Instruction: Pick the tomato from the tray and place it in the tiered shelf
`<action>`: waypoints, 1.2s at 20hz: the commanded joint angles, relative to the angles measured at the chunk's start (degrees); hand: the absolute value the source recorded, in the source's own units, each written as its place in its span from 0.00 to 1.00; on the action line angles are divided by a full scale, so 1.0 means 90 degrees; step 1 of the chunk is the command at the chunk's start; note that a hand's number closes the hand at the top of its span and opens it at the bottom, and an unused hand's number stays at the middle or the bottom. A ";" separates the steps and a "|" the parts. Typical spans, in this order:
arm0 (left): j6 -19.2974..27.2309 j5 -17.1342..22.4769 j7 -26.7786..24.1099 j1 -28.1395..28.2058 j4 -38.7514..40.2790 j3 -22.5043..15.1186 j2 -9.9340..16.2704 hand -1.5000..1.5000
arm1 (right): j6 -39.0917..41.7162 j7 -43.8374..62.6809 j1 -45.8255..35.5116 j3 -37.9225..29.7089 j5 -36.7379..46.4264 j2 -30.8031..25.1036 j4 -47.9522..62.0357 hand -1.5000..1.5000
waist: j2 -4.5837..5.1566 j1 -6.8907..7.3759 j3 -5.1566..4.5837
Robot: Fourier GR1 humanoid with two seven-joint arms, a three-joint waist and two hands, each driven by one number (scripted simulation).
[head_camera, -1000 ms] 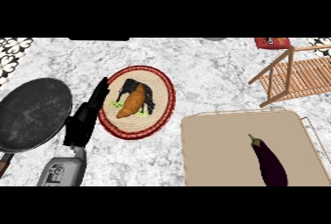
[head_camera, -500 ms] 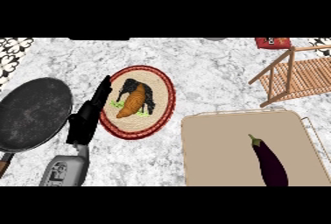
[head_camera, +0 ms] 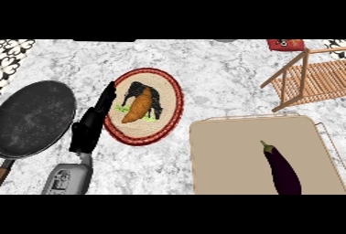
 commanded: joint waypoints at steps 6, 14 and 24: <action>0.0078 -0.0101 0.0214 0.0061 -0.0183 -0.0132 -0.0094 0.50 | -0.0827 0.0332 -0.0062 0.0061 0.0477 -0.0348 0.1017 0.00 | -0.0031 -0.0050 0.0003; -0.0212 0.0170 0.0283 0.0068 -0.0401 0.0047 0.0116 0.50 | -0.0200 -0.0216 -0.0723 -0.0532 -0.0284 -0.0528 0.1961 0.00 | -0.0003 0.0044 0.0010; 0.0045 -0.0002 0.0199 -0.0237 -0.0070 0.0117 0.0046 0.50 | 0.0763 0.0155 -0.0909 -0.0888 -0.1015 -0.1028 0.2080 0.00 | -0.0019 -0.0043 0.0005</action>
